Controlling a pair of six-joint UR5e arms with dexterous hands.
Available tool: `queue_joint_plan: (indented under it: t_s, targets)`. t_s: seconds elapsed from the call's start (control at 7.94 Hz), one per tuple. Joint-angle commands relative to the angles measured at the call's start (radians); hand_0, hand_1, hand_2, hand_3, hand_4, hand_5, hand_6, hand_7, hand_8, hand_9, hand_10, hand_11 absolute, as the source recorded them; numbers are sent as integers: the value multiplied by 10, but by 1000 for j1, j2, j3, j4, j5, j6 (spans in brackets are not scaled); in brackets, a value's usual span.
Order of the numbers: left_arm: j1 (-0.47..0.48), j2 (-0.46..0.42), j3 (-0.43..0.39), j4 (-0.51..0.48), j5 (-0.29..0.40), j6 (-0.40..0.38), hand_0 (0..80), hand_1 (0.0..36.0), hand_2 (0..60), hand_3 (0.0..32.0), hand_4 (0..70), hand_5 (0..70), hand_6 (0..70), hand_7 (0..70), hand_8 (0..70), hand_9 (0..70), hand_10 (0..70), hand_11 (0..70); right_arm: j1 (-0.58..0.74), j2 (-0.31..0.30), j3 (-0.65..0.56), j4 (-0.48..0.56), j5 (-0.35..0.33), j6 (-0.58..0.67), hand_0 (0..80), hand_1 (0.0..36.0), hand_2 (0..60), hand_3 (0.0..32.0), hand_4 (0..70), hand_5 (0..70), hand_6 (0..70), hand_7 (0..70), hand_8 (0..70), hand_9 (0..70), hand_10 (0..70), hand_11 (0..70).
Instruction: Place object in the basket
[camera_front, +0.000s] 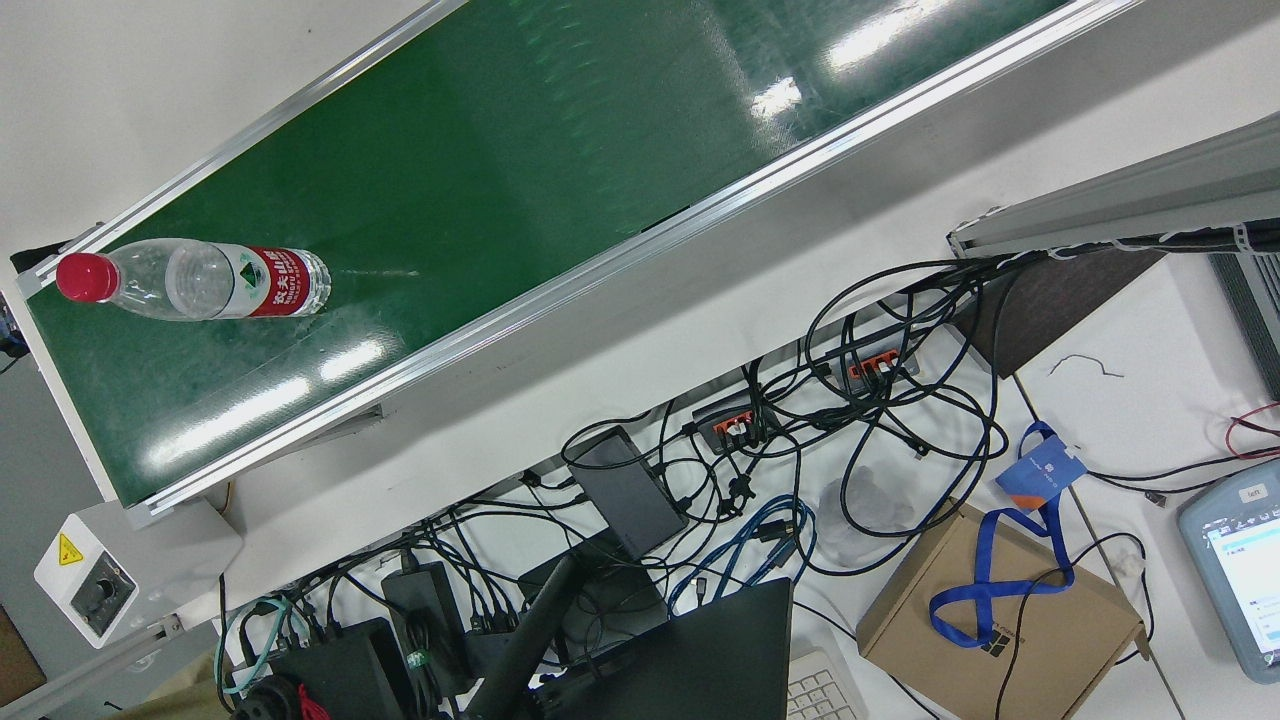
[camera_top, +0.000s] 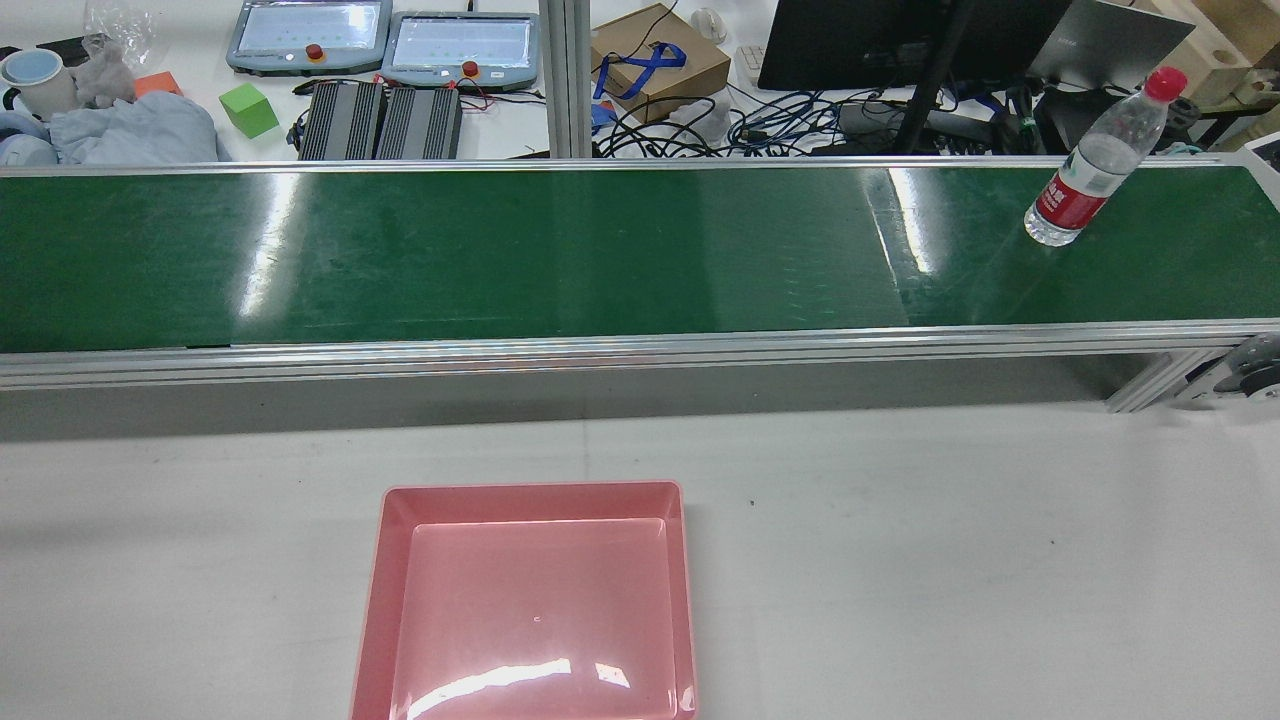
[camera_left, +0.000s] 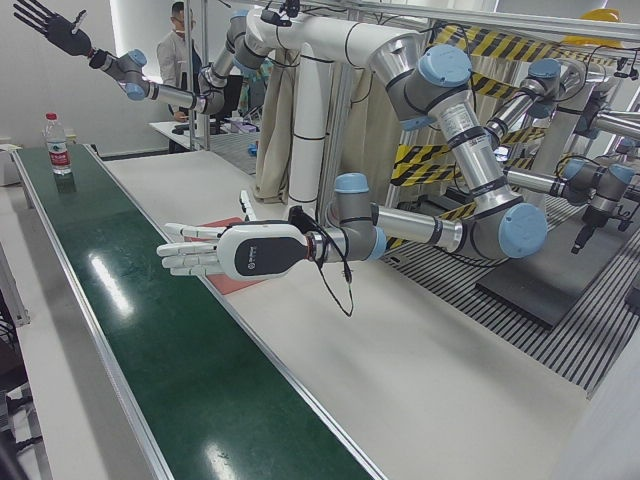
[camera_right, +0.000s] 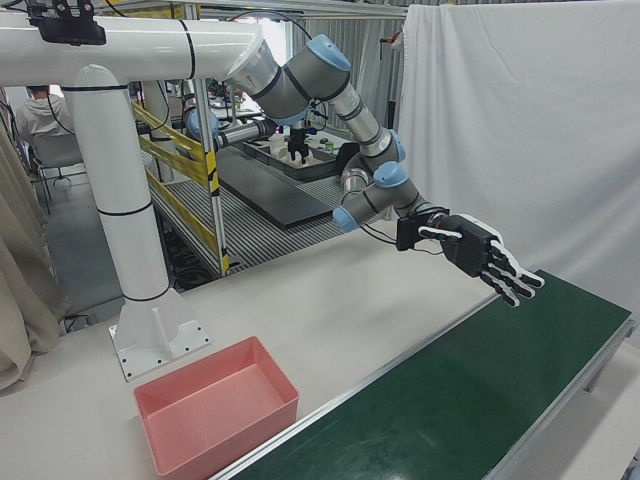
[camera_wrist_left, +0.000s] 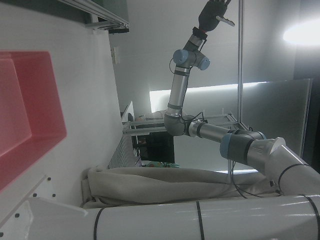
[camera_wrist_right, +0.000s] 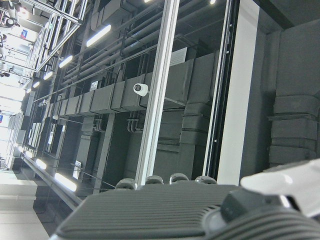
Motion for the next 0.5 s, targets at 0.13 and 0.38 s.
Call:
queue_joint_plan:
  t_s: [0.13,0.38]
  targets:
    - [0,0,-2,0,1,0,509,112,0,0,163,127,4,0,20,50,60,100,0,0,0,0,0,0,0,0,0,0,0,0,0,0,0,0,0,0]
    - [0,5,-8,1,1,-3,512,112,0,0,165,128,2,0,19,49,59,100,0,0,0,0,0,0,0,0,0,0,0,0,0,0,0,0,0,0]
